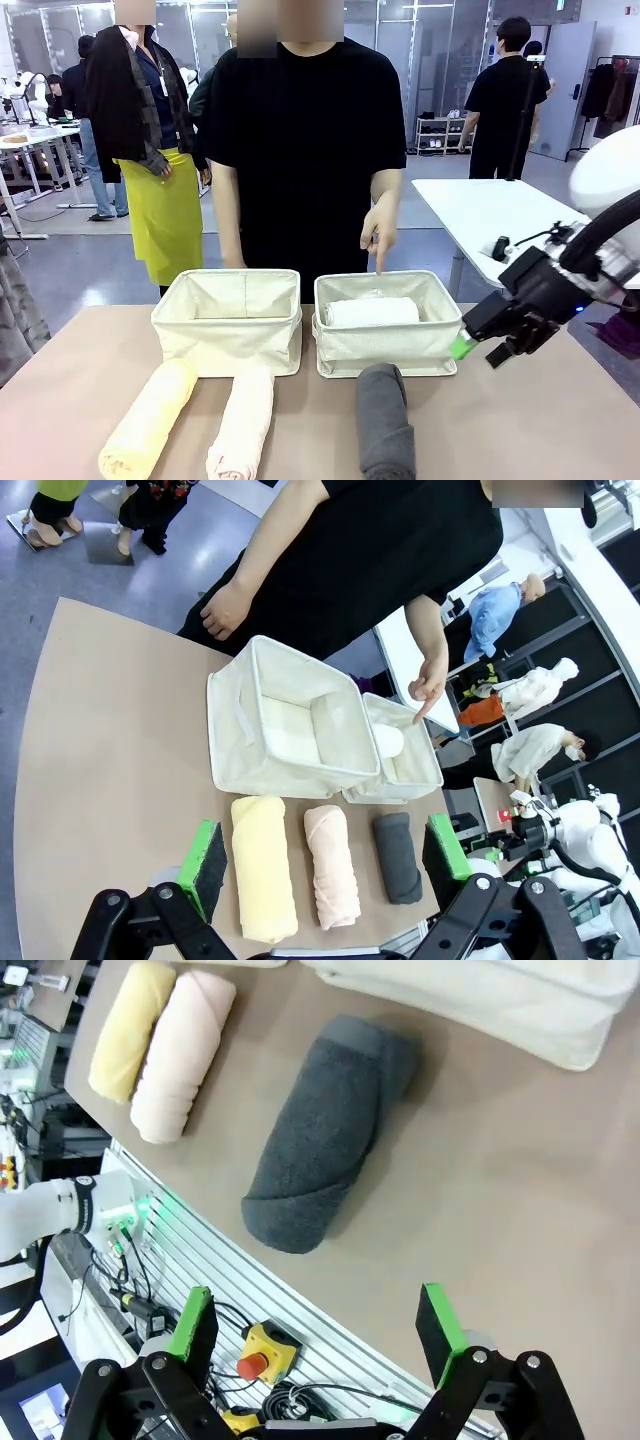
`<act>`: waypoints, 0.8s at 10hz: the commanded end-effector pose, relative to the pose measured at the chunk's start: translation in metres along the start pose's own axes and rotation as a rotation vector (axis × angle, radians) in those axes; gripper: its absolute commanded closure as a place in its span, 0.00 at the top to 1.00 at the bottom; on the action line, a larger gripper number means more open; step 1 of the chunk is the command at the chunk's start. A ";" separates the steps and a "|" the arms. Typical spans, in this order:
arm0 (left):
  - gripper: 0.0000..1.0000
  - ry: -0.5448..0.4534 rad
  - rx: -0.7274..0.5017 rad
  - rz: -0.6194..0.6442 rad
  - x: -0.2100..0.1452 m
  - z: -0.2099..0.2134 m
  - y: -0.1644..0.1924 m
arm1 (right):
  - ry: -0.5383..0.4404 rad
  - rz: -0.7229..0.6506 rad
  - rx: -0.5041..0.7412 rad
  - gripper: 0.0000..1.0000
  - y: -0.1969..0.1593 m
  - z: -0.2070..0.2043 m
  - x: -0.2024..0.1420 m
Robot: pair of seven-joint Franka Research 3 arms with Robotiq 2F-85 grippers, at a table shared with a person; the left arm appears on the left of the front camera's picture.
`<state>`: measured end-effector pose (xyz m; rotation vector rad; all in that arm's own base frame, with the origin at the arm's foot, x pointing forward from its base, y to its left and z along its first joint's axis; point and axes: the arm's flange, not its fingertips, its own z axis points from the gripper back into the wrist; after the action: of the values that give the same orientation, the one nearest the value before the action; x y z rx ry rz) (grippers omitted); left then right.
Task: Divide the towels into two baskets.
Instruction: Pick up one hotel-folded towel from the bottom of the table and place it in the Fabric basket indicated by the person.
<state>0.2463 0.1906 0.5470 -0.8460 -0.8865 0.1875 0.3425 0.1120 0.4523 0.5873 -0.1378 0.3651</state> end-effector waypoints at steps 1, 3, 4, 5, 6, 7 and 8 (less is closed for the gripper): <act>1.00 -0.012 -0.017 0.000 0.003 0.000 -0.001 | 0.011 -0.123 -0.111 1.00 0.041 -0.044 0.019; 1.00 -0.012 -0.017 0.000 0.003 0.000 -0.001 | 0.024 -0.193 -0.248 1.00 0.068 -0.082 0.017; 1.00 -0.012 -0.017 0.000 0.003 0.000 -0.001 | 0.007 -0.235 -0.320 1.00 0.074 -0.098 0.020; 1.00 -0.012 -0.017 0.000 0.003 0.000 -0.001 | -0.004 -0.275 -0.349 1.00 0.078 -0.112 0.022; 1.00 -0.012 -0.017 0.000 0.003 0.000 -0.001 | -0.017 -0.291 -0.373 1.00 0.082 -0.120 0.022; 1.00 -0.012 -0.017 0.000 0.003 0.000 -0.001 | -0.011 -0.293 -0.399 1.00 0.086 -0.128 0.021; 1.00 -0.012 -0.017 0.000 0.003 0.000 -0.001 | -0.013 -0.314 -0.421 1.00 0.087 -0.136 0.023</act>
<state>0.2462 0.1908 0.5469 -0.8463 -0.8868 0.1878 0.3298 0.2468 0.3900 0.2217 -0.1192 0.0698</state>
